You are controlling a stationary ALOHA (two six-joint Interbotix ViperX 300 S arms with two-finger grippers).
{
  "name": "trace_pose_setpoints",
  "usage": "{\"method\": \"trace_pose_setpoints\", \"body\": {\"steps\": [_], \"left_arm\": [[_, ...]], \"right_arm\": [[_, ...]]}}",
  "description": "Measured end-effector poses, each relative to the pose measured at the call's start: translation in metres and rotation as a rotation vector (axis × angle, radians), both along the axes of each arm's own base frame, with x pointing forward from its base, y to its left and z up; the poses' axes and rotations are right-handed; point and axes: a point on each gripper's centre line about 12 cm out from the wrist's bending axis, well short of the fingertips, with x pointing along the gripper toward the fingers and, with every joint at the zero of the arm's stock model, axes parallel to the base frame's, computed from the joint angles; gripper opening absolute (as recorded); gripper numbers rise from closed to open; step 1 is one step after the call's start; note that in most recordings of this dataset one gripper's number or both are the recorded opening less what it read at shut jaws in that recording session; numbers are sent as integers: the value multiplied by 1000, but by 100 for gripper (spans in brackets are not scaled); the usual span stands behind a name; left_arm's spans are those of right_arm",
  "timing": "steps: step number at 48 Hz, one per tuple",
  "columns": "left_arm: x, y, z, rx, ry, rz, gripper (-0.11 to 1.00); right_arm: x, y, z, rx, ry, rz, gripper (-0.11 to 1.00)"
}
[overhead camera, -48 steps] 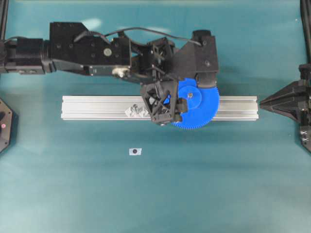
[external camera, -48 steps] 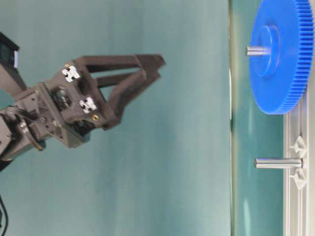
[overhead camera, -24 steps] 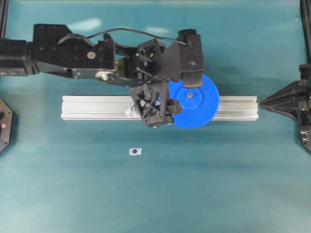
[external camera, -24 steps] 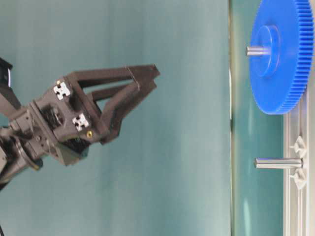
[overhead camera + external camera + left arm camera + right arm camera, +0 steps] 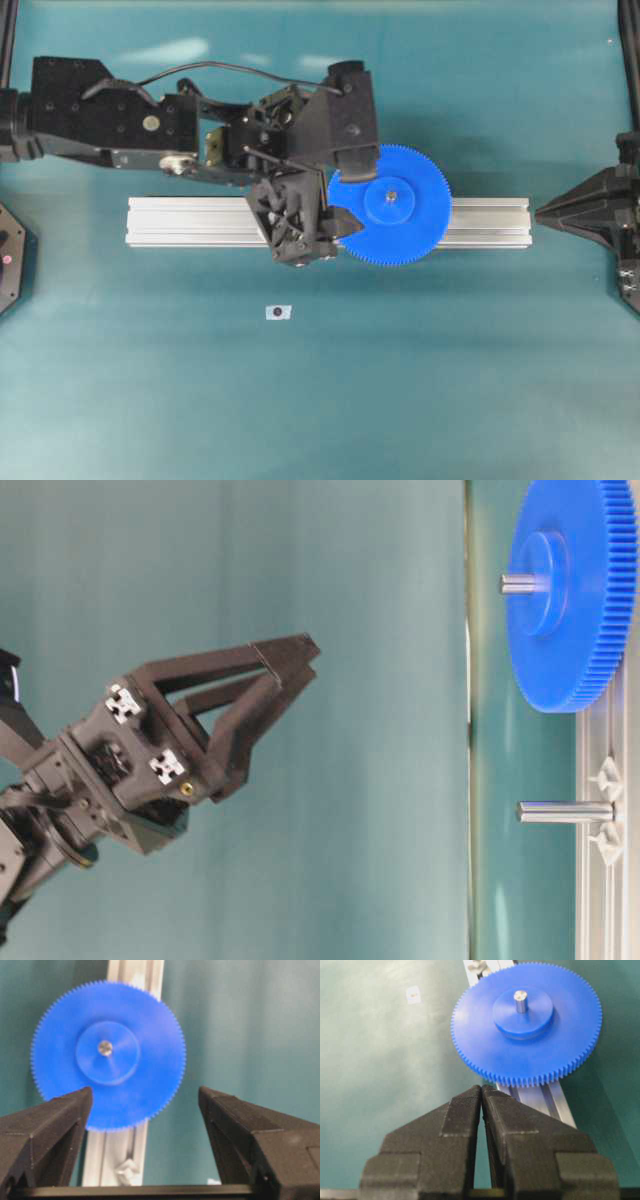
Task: Insert the large gear onto the shaft.
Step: 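Withdraw the open left gripper up and away from the gear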
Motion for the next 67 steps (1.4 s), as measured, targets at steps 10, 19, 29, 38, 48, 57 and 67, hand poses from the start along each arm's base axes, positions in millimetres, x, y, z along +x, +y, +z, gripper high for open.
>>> {"method": "trace_pose_setpoints", "body": {"steps": [10, 19, 29, 38, 48, 57, 67], "left_arm": [[-1, -2, -1, 2, -37, -4, 83], [-2, -2, -2, 4, -55, -7, 83], [-2, -2, -2, 2, -57, -7, 83], [-2, -2, -2, 2, -57, -6, 83], [-2, -2, -2, 4, -58, -7, 83], [-2, -2, -2, 3, -55, -7, 83], [-2, -2, -2, 4, -58, -7, 83]], "right_arm": [[-1, 0, -2, 0, 3, 0, 14], [-1, 0, -2, 0, 3, 0, 14], [-1, 0, -2, -1, 3, -2, 14], [-1, -2, -2, 0, 2, -11, 14], [-1, -2, -1, -2, -1, -12, 14], [-1, -2, -2, 0, 0, -14, 14], [-1, -2, -1, 0, -2, -14, 14]]}}
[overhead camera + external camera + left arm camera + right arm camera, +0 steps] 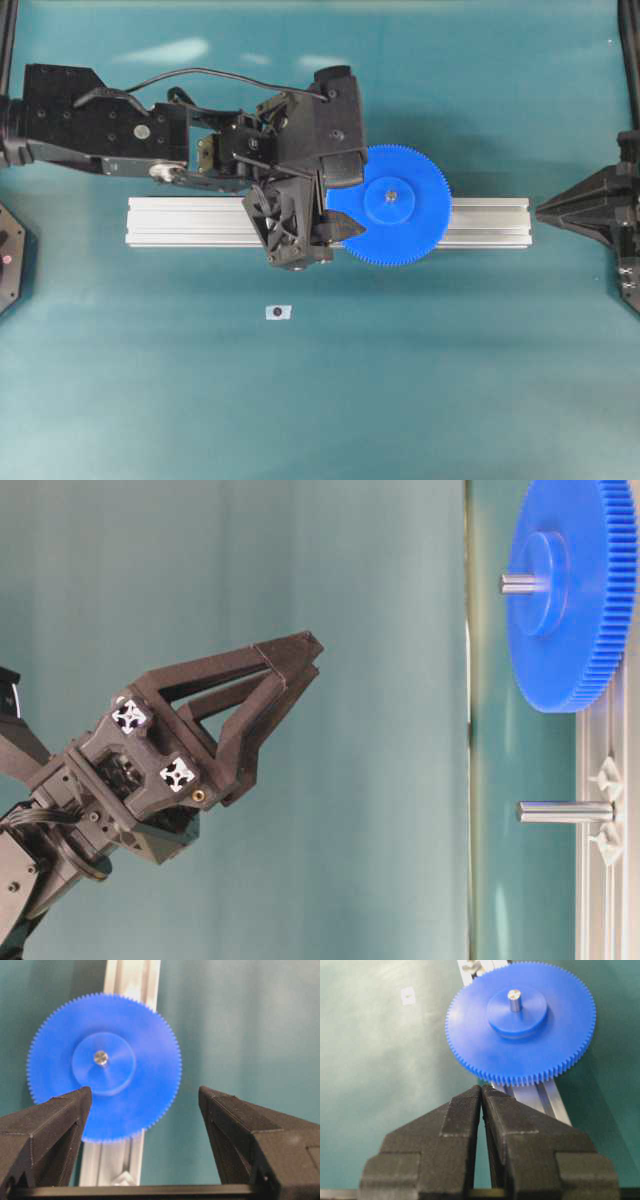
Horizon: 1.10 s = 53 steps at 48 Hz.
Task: Insert the large gear onto the shaft.
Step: 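Withdraw the open left gripper up and away from the gear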
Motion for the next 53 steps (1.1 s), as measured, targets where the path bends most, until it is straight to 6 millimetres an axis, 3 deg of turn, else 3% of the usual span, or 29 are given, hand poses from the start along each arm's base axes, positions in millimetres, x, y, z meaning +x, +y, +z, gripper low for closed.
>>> {"method": "trace_pose_setpoints", "body": {"steps": [53], "left_arm": [[2, 0, -6, -3, 14, 2, 83]], "right_arm": [[0, 0, -2, 0, 3, 0, 14]]}}
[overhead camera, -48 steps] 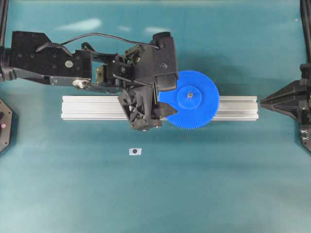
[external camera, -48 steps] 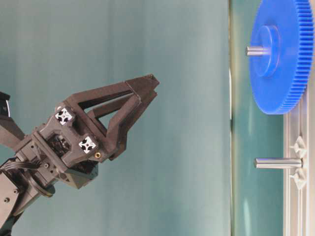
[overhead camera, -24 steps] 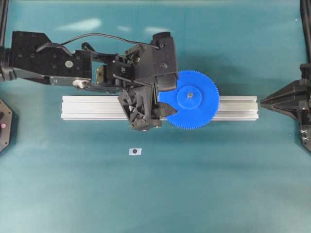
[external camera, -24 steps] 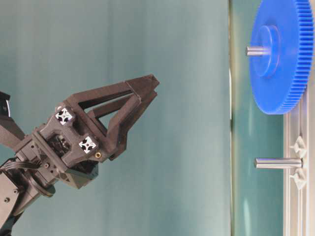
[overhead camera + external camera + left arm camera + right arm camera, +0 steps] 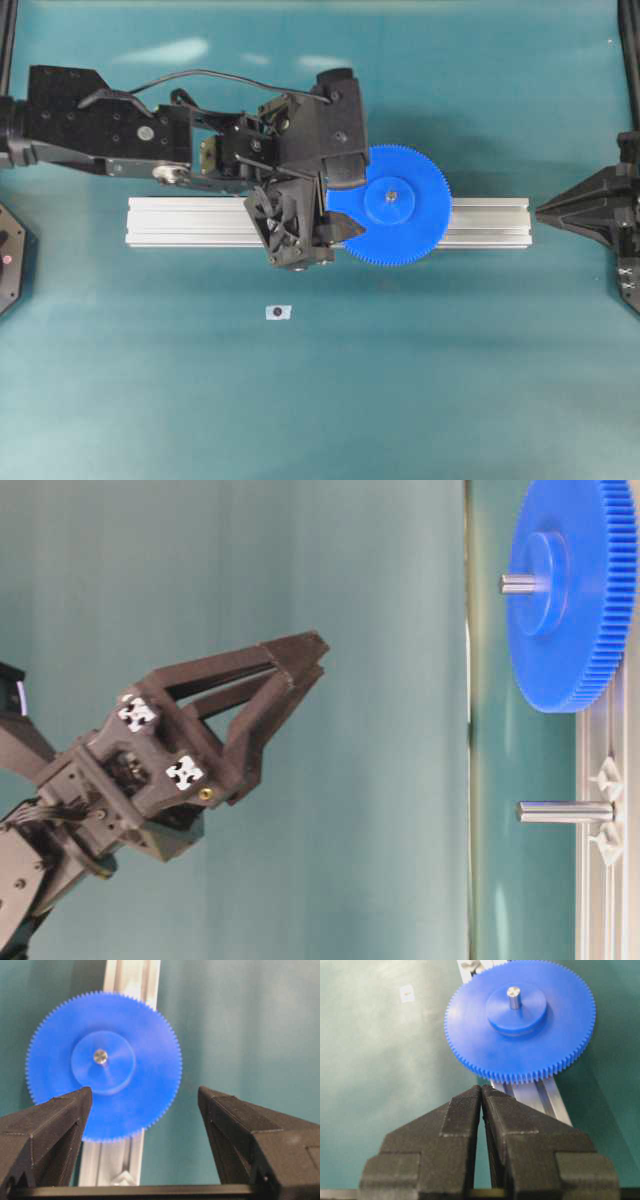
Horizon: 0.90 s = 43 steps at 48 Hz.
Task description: Insert the large gear onto the shaft.
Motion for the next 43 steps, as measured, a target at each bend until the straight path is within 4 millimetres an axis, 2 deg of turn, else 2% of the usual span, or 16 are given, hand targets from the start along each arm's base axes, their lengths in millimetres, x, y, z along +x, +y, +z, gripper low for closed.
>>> {"method": "trace_pose_setpoints", "body": {"steps": [43], "left_arm": [[1, 1, -2, -8, 4, 9, 89]], "right_arm": [[0, 0, 0, 0, 0, 0, 14]]}}
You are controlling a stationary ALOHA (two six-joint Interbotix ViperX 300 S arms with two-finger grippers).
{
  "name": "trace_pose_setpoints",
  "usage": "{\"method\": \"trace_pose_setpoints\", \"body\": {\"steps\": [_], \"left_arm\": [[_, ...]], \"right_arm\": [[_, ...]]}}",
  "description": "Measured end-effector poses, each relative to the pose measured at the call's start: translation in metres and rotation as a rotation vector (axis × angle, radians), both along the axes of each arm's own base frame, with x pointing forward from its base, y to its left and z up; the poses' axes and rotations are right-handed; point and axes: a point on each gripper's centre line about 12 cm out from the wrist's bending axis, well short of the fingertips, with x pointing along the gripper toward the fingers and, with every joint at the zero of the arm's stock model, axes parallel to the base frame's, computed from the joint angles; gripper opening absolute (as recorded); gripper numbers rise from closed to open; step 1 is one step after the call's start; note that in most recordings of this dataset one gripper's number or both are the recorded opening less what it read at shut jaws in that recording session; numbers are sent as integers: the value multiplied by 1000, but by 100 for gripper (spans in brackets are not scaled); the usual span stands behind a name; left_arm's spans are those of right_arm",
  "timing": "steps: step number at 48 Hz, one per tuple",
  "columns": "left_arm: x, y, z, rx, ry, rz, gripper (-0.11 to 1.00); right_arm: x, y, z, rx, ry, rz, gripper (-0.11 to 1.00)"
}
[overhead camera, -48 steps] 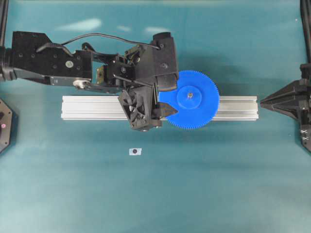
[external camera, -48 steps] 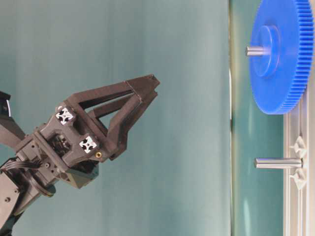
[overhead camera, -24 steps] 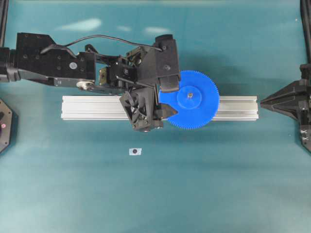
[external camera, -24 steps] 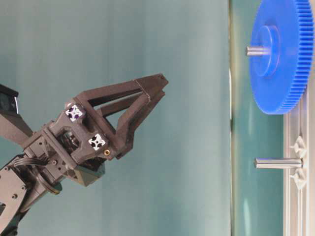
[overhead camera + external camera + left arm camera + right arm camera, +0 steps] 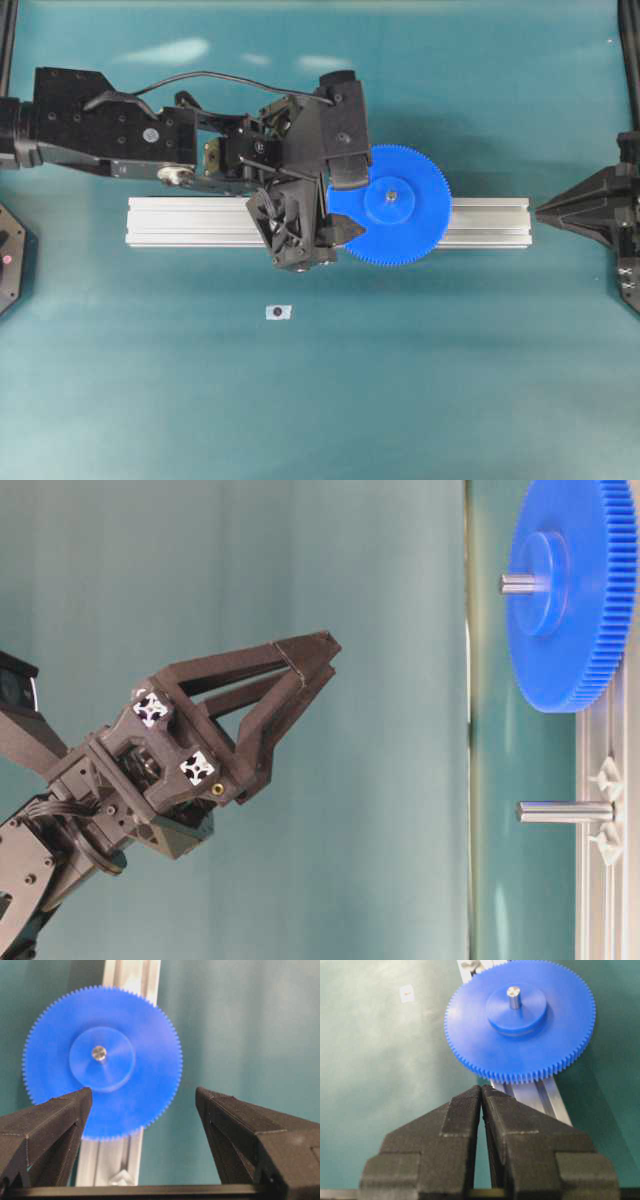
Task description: Insert the large gear onto the shaft.
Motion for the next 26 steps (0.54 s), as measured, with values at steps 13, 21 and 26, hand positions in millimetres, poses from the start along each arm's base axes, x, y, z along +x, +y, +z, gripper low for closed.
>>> {"method": "trace_pose_setpoints", "body": {"steps": [13, 21, 26], "left_arm": [[0, 0, -1, 0, 2, 0, 89], [0, 0, -3, 1, 6, -1, 89], [0, 0, -3, 1, 6, -1, 89]], "right_arm": [[0, 0, -1, 0, 2, 0, 14], [0, 0, 0, -2, 0, 0, 14], [0, 0, -1, -1, 2, 0, 14]]}}
